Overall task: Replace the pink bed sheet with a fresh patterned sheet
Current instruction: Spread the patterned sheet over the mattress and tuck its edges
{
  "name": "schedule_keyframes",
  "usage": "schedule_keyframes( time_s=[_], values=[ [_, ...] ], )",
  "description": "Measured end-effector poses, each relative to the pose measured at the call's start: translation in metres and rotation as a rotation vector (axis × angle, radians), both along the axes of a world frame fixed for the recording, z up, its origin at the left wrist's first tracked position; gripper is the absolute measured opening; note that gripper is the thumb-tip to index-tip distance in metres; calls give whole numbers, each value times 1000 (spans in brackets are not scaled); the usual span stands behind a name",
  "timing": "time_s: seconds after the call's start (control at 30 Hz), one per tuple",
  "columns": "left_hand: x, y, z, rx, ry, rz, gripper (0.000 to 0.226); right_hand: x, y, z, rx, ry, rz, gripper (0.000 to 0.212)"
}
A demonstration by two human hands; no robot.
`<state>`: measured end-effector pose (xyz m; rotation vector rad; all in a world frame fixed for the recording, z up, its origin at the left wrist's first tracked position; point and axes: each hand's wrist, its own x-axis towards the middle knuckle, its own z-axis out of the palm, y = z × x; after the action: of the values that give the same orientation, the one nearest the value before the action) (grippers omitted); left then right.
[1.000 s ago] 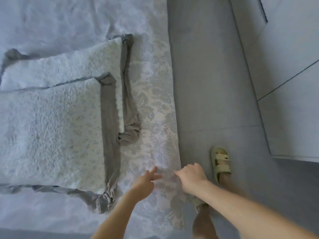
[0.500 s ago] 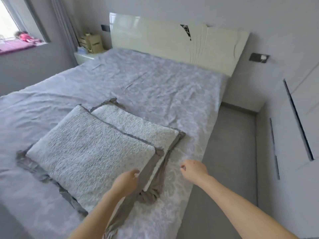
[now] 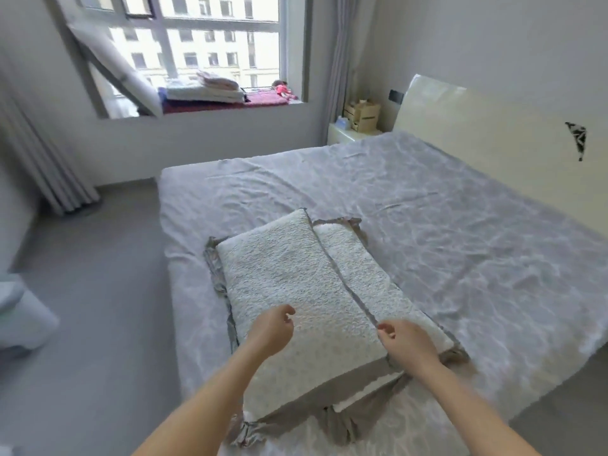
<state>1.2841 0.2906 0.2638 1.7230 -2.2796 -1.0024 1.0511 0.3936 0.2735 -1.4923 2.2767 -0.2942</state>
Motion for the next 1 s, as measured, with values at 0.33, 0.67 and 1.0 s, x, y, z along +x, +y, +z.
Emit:
schedule_keyframes(
  time_s=[0.33, 0.67, 1.0],
  values=[
    [174, -26, -13, -4, 39, 362, 36, 132, -78, -29, 27, -14, 214, 28],
    [383, -137, -65, 42, 80, 430, 24, 340, -140, -89, 92, -40, -6, 48],
    [405, -221, -213, 306, 253, 497, 34, 456, -160, -226, 423, 104, 10, 42]
  ],
)
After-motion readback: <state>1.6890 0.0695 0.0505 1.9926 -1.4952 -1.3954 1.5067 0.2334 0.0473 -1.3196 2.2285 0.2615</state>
